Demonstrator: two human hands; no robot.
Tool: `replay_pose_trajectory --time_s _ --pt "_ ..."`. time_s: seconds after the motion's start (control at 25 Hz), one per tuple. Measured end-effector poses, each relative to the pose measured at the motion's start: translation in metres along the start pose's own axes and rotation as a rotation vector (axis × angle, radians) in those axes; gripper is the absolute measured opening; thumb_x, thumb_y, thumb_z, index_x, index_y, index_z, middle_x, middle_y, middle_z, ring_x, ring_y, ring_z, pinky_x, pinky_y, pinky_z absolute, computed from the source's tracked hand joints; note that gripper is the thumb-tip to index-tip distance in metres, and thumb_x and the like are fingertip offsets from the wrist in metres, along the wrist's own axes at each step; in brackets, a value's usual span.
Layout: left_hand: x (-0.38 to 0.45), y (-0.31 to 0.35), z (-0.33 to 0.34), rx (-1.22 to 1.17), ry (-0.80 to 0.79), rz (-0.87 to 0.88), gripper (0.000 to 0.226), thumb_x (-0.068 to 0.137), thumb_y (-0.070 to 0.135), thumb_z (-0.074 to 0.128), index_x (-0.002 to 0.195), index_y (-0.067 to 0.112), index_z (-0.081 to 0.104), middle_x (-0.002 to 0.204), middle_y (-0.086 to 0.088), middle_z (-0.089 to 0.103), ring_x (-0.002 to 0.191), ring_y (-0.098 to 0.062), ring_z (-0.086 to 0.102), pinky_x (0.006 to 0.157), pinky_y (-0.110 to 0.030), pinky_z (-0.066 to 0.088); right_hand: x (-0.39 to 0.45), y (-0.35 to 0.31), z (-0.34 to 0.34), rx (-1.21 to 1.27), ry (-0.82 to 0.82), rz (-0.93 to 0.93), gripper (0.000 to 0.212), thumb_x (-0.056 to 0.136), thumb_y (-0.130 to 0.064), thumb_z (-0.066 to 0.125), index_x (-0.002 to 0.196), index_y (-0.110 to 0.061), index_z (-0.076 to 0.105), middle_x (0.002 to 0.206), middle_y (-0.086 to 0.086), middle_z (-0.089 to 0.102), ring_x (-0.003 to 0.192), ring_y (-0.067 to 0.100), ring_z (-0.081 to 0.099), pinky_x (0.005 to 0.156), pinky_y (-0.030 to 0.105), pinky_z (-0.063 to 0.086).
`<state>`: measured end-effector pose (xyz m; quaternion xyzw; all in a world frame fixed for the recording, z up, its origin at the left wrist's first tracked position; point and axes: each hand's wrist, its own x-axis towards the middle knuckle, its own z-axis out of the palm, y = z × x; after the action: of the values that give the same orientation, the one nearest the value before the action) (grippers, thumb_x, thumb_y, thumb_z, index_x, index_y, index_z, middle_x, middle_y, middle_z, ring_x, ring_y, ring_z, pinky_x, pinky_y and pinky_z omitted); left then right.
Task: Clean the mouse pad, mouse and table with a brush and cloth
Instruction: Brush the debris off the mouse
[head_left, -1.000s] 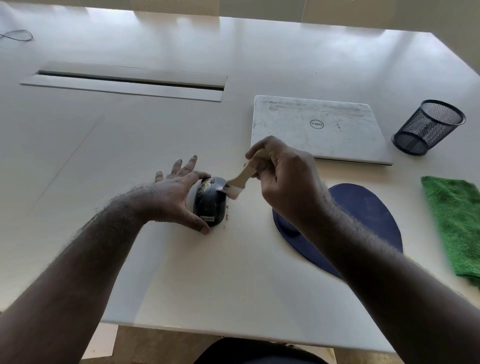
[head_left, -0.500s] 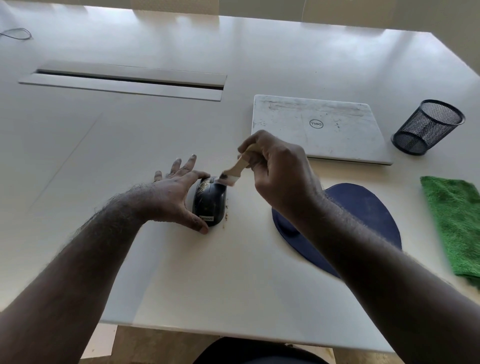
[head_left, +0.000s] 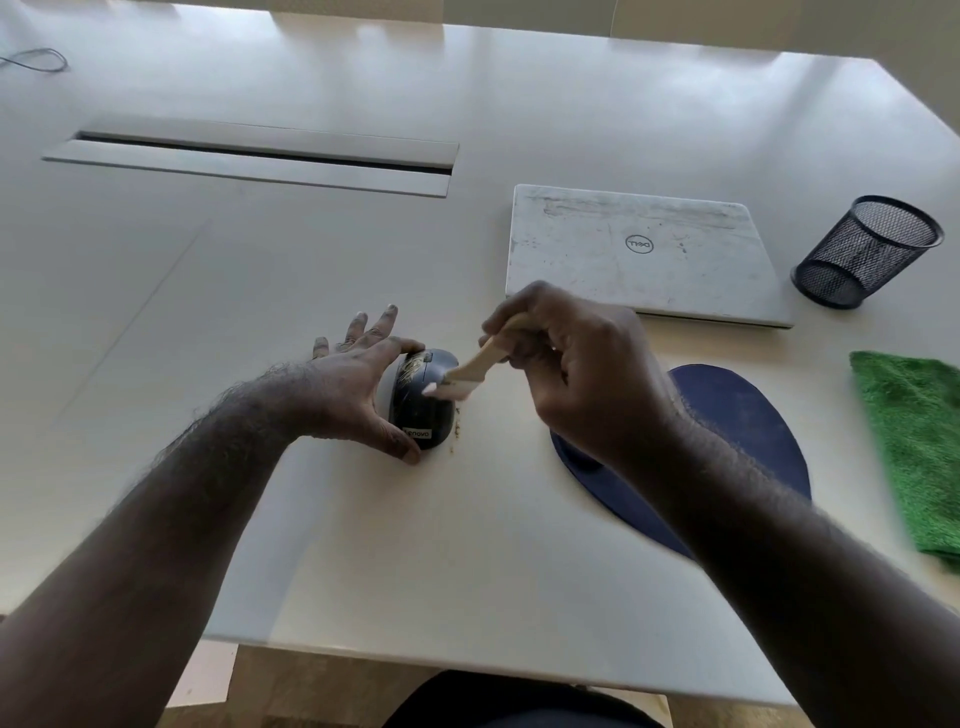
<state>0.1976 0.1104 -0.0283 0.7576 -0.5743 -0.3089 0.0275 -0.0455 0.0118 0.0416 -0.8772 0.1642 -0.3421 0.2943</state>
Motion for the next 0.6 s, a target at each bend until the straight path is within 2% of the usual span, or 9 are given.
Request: replay_pose_trajectory --time_s 0.08,0.12,0.32,0.52,0.6 --pt "0.0007 -0.0004 0.0004 0.007 0.002 -0.002 0.134 0.032 0.087 0.069 0.146 0.044 0.013 0.156 0.012 -0.03 0.139 -0.015 -0.034 0.114 -0.055 -0.015 -0.0041 -0.0017 0.0027 -0.031 -0.043 -0.011 0.012 0.09 -0.002 0.064 0.095 -0.01 0.071 0.08 -0.01 0.069 0.07 -0.006 0.062 0.064 0.008 0.047" --pt "0.0007 -0.0003 0.0002 0.011 0.004 -0.003 0.134 0.032 0.087 0.069 0.146 0.044 0.013 0.156 0.012 -0.03 0.139 -0.015 -0.034 0.114 -0.055 -0.015 -0.0055 -0.0023 0.0037 -0.036 -0.061 -0.014 0.012 0.089 -0.002 0.063 0.095 -0.01 0.071 0.079 -0.01 0.069 0.069 -0.004 0.062 0.063 0.009 0.046" --pt "-0.0009 0.0017 -0.0014 -0.011 -0.014 -0.001 0.135 0.032 0.086 0.069 0.147 0.042 0.013 0.155 0.012 -0.032 0.138 -0.016 -0.035 0.113 -0.055 -0.016 0.0002 0.0045 0.002 -0.033 0.067 0.055 0.016 0.089 0.003 0.061 0.096 -0.008 0.07 0.085 -0.002 0.074 0.078 0.005 0.071 0.069 0.028 0.059" --pt "-0.0014 0.0028 -0.0008 0.005 0.001 -0.004 0.128 0.043 0.075 0.078 0.148 0.041 0.013 0.156 0.011 -0.031 0.139 -0.016 -0.034 0.113 -0.055 -0.016 -0.0051 -0.0009 0.003 -0.028 -0.017 -0.004 0.013 0.089 -0.002 0.062 0.096 -0.01 0.07 0.081 -0.005 0.073 0.073 0.004 0.069 0.064 0.023 0.056" --pt "-0.0007 0.0021 -0.0008 0.003 -0.001 -0.002 0.128 0.043 0.074 0.079 0.148 0.041 0.013 0.155 0.011 -0.031 0.138 -0.015 -0.035 0.113 -0.054 -0.017 -0.0035 0.001 0.0029 -0.041 0.023 -0.003 0.013 0.09 0.0 0.062 0.096 -0.008 0.07 0.082 -0.004 0.073 0.074 0.005 0.07 0.065 0.024 0.057"
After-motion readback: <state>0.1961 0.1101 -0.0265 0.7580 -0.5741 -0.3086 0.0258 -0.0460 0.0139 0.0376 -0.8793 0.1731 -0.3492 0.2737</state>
